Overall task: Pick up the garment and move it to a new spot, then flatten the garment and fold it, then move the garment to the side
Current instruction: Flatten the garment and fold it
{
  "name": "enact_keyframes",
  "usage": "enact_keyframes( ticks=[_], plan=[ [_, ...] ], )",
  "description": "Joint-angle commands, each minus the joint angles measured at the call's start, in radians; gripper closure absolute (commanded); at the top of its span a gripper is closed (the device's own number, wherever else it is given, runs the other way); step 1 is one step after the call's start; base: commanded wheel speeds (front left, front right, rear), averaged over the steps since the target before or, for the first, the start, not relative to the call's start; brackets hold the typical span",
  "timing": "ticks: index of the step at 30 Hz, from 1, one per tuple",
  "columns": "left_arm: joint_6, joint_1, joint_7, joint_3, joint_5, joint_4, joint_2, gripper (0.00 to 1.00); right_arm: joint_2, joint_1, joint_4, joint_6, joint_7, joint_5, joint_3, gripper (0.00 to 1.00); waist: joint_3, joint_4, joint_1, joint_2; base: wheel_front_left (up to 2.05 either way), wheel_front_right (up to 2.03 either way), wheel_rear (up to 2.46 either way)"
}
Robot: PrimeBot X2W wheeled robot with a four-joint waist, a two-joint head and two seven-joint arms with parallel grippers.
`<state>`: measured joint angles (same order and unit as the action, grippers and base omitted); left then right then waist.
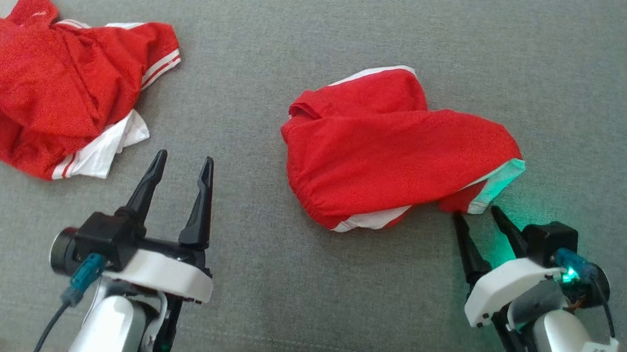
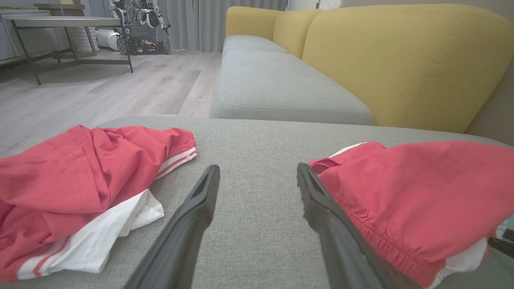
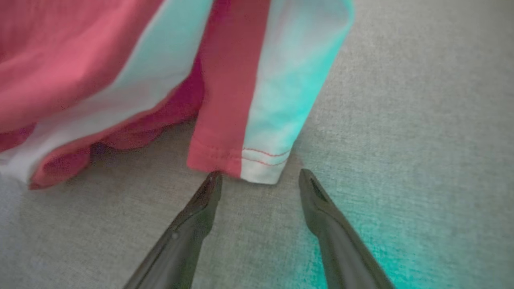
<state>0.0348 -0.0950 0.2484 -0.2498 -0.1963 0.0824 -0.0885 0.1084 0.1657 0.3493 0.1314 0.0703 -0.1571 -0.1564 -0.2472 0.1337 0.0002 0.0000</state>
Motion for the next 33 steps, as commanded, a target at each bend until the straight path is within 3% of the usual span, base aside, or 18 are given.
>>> enact_keyframes(
  ticks=[1, 2, 11, 23, 33],
  plan=[
    [0.001, -0.041, 0.012, 0.029, -0.002, -0.023, 0.001, 0.00, 0.002, 0.034, -0.008, -0.001, -0.004, 0.001, -0.016, 0.93, -0.005, 0.003, -0.0002, 0.0000, 0.00, 0.00, 0.00],
    [0.001, -0.042, 0.013, 0.030, -0.001, -0.023, 0.002, 0.00, 0.005, 0.037, -0.004, -0.001, -0.009, 0.003, -0.010, 1.00, -0.005, 0.003, -0.0002, 0.0000, 0.00, 0.00, 0.00],
    [-0.005, -0.040, 0.013, 0.047, 0.009, -0.038, 0.005, 0.00, 0.034, 0.053, -0.045, -0.001, -0.034, 0.011, 0.057, 1.00, 0.000, -0.026, -0.0002, 0.0000, 0.00, 0.00, 0.00],
    [-0.021, -0.043, 0.013, 0.060, 0.023, -0.046, 0.010, 0.00, 0.130, 0.131, -0.117, -0.001, -0.062, 0.115, 0.215, 1.00, -0.010, -0.053, -0.0002, 0.0000, 0.00, 0.00, 0.00],
    [-0.029, -0.044, 0.013, 0.069, 0.032, -0.048, 0.013, 0.00, 0.091, 0.058, -0.030, -0.001, -0.032, 0.132, 0.153, 1.00, -0.023, -0.057, -0.0002, 0.0000, 0.00, 0.00, 0.00]
  ],
)
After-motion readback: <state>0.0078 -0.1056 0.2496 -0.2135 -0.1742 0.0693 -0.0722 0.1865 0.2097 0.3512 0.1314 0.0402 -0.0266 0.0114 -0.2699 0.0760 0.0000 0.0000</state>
